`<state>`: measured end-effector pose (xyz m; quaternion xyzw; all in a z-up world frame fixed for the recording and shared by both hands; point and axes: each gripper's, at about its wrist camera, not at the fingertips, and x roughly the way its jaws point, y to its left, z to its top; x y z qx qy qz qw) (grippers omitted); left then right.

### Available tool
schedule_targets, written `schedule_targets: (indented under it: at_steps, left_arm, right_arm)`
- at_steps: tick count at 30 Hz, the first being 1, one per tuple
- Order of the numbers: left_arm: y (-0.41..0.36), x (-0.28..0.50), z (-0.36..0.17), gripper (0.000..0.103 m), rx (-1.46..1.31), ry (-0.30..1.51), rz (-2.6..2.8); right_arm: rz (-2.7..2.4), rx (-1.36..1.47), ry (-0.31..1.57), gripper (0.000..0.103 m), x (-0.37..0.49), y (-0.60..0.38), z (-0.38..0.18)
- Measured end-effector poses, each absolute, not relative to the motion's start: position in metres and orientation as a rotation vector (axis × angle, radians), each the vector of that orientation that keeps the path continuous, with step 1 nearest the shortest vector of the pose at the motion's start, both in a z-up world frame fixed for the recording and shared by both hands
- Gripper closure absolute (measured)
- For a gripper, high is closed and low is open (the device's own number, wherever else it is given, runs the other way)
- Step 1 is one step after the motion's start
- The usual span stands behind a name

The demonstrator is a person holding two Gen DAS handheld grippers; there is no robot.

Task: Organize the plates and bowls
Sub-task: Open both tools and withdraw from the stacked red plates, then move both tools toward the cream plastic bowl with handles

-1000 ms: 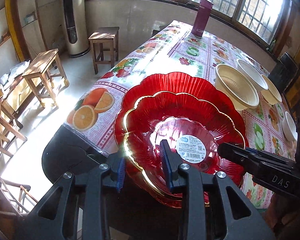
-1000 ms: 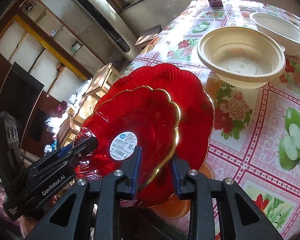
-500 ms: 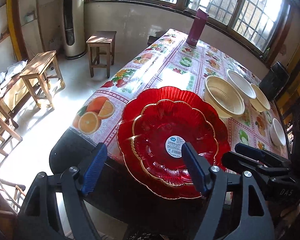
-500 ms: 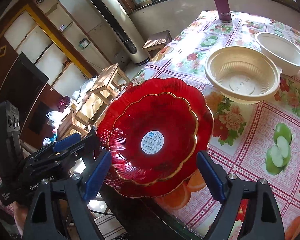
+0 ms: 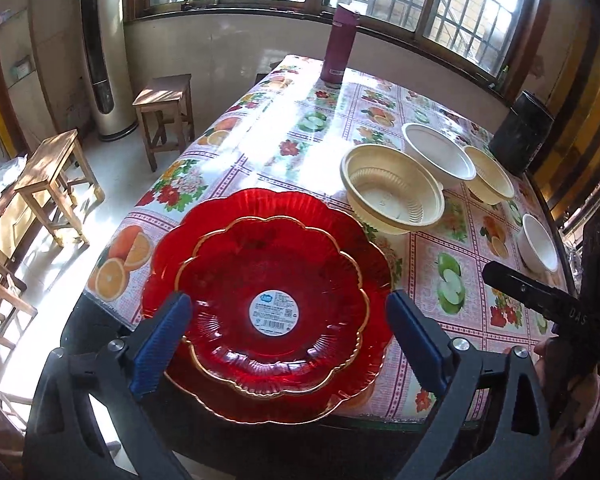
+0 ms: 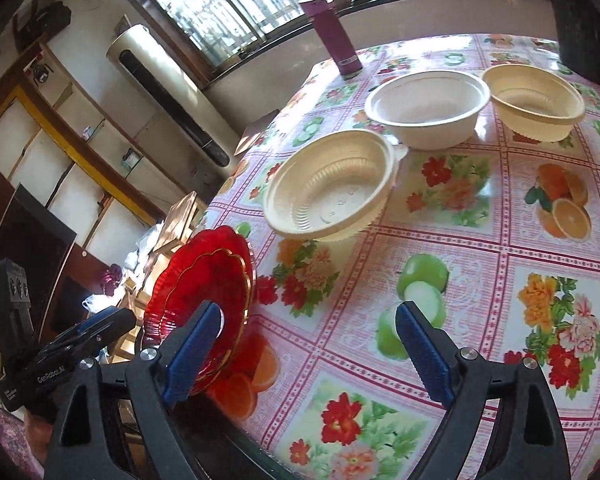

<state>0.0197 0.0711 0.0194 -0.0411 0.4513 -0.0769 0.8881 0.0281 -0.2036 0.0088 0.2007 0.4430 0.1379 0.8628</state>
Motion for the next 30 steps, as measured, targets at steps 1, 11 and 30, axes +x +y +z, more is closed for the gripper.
schedule_targets:
  at_steps: [1, 11, 30]
  left_arm:
    - [0.062, 0.021, 0.02, 0.0, -0.075, 0.938, -0.178]
    - [-0.03, 0.034, 0.01, 0.0, 0.03, 0.996, -0.344]
    - [-0.151, 0.028, -0.021, 0.0, 0.174, 1.089, -0.566]
  right_arm:
    - [0.266, 0.432, 0.922, 0.011, 0.027, -0.214, 0.007]
    - [0.128, 0.517, 0.887, 0.004, 0.01, -0.295, -0.009]
    - [-0.032, 0.582, 0.713, 0.004, -0.037, -0.39, -0.011]
